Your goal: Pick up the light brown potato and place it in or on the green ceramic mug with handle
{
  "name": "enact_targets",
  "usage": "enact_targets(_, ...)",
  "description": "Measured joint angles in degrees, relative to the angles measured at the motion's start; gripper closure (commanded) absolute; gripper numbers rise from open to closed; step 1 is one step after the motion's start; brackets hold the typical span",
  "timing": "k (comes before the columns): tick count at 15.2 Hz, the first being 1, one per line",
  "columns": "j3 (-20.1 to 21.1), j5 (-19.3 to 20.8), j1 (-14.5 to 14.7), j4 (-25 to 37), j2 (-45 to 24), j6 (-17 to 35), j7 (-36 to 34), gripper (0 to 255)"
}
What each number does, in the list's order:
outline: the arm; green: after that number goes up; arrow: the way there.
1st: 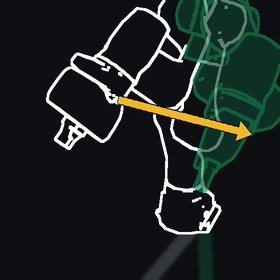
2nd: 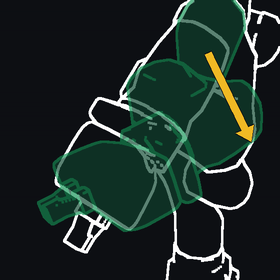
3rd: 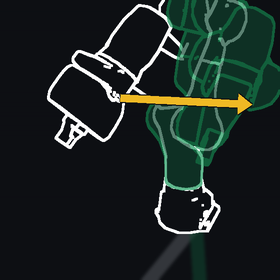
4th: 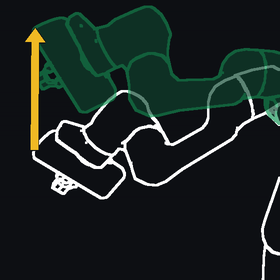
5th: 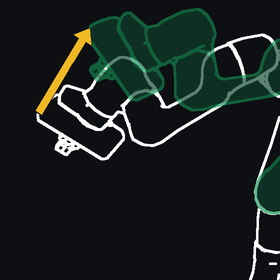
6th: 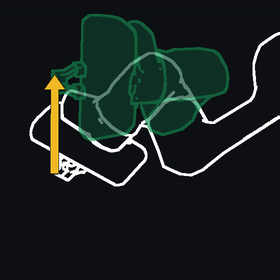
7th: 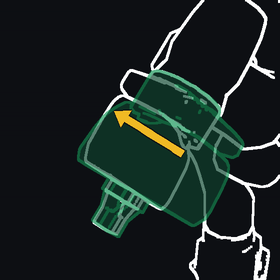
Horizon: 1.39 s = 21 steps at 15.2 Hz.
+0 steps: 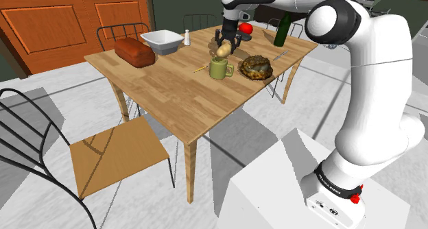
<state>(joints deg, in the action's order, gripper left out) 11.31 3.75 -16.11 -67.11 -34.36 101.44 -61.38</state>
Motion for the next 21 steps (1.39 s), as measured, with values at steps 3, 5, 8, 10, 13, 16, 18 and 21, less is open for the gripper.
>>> enact_targets(3,0.0,0.1,-0.1,-2.1,-0.3,2.4,0.0,255)
enact_targets(5,-0.1,0.1,-0.1,-2.8,-0.3,3.1,0.0,255)
enact_targets(8,-0.1,0.1,-0.2,-2.9,-0.3,3.3,0.0,255)
enact_targets(10,-0.1,0.1,-0.2,-2.9,-0.3,3.3,0.0,255)
enact_targets(13,-0.1,0.1,-0.1,-2.9,-0.3,3.3,0.0,0)
enact_targets(16,-0.1,0.1,-0.1,-2.9,-0.4,3.3,0.0,0)
enact_targets(18,-0.1,0.1,-0.1,-2.0,-0.3,2.4,0.0,0)
enact_targets(21,-0.1,0.1,0.1,3.4,-0.8,-2.5,0.2,0)
